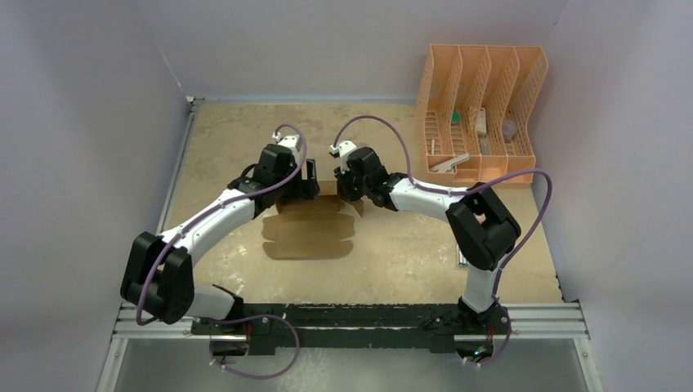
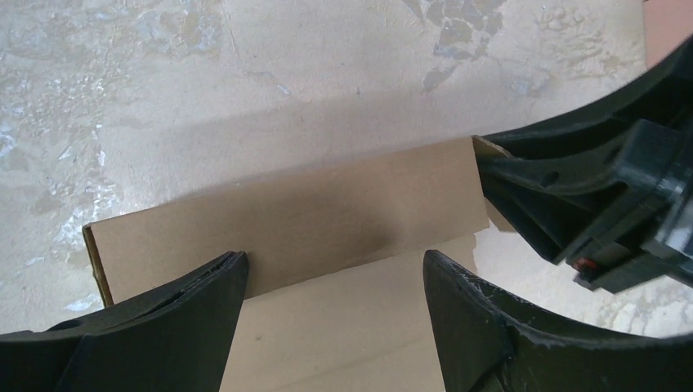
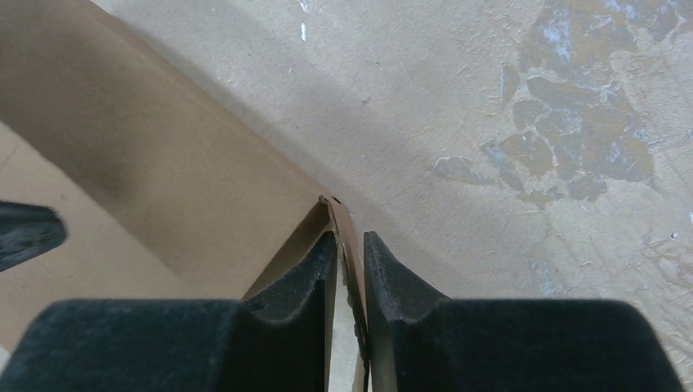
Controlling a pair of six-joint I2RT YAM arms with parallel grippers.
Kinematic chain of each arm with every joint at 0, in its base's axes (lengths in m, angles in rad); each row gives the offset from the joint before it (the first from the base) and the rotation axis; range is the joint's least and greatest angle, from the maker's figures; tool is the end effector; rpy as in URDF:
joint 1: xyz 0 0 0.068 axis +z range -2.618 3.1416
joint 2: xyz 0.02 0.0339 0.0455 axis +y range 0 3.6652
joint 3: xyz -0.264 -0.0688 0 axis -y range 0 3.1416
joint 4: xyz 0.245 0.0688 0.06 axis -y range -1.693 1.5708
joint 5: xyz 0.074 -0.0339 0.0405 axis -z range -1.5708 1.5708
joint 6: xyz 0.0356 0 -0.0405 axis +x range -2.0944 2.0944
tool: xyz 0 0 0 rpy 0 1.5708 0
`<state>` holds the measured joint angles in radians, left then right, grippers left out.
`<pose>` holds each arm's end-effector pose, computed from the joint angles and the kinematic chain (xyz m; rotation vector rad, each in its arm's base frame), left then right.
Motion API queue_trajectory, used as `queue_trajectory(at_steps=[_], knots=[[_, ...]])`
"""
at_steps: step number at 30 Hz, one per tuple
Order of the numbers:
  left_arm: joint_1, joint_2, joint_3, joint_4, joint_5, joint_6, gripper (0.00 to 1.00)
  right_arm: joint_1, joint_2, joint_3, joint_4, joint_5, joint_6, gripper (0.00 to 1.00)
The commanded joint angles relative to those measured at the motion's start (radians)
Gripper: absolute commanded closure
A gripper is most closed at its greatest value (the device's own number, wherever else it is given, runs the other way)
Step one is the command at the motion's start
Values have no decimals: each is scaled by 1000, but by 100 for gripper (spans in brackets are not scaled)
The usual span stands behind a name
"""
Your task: Fold the paper box
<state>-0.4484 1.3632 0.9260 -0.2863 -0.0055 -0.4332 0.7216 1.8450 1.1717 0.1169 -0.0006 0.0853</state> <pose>0.2660 -0.1278 0.2499 0.0149 2.3356 -0.4436 0.3104 0.2732 0.2039 -0.6774 2.0558 0.4728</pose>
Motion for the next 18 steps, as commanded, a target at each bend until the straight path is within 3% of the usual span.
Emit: queue_trajectory(at_steps=[1, 12, 18], knots=[[-1, 48, 17, 75, 9, 11, 21, -2, -19, 9, 30, -19, -7, 78], [-1, 80, 16, 60, -74, -11, 22, -14, -126, -44, -36, -4, 2, 73], [-1, 80, 9, 76, -48, -47, 22, -14, -120, -35, -55, -23, 94, 86]])
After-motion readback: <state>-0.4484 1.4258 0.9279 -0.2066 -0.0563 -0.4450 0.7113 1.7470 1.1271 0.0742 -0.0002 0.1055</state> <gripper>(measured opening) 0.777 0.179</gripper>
